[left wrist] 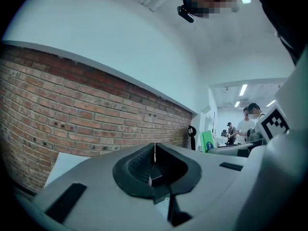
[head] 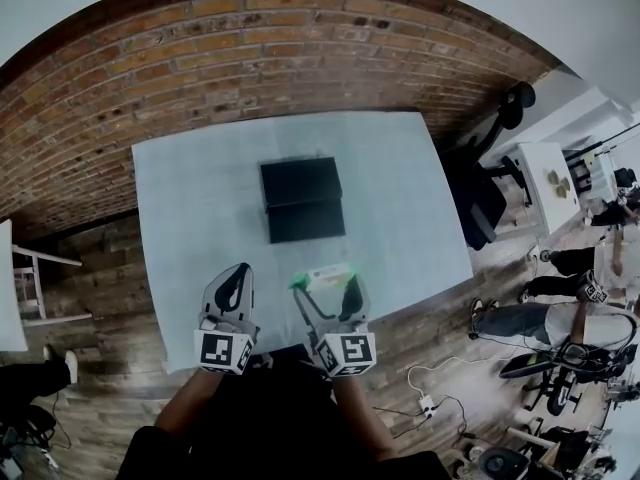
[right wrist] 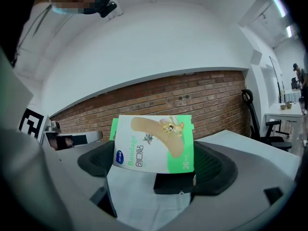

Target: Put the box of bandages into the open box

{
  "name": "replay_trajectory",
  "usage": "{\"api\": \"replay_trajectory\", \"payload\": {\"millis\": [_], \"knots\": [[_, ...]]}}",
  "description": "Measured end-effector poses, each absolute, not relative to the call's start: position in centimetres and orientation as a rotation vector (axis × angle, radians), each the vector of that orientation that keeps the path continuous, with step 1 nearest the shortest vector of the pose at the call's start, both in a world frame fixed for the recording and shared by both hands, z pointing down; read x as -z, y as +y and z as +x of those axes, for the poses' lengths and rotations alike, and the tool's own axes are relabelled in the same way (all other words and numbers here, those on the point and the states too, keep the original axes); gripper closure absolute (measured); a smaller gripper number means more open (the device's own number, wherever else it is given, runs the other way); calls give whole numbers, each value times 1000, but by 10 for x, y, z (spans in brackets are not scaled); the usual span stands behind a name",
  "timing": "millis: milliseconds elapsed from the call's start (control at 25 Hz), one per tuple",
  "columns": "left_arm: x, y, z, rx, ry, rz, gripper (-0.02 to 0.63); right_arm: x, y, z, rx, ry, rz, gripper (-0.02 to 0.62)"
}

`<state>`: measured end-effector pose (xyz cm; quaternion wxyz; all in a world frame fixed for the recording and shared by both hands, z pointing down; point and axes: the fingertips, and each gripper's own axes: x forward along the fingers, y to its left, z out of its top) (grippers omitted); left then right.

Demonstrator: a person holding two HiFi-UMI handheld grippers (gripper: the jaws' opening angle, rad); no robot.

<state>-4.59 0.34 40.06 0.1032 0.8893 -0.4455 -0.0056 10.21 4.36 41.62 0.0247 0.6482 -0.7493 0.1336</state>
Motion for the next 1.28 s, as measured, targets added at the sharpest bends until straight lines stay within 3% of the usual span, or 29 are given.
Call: {"api": "replay_trajectory", "payload": {"millis": [520, 1280], "knots": [[-421, -41, 11, -55, -1470, 2526, 574, -456, -12, 158, -506, -2388, 1838, 81], [-456, -91, 13, -78, -1463, 2522, 574, -515, -62, 173, -598, -2244, 1816, 81]]}}
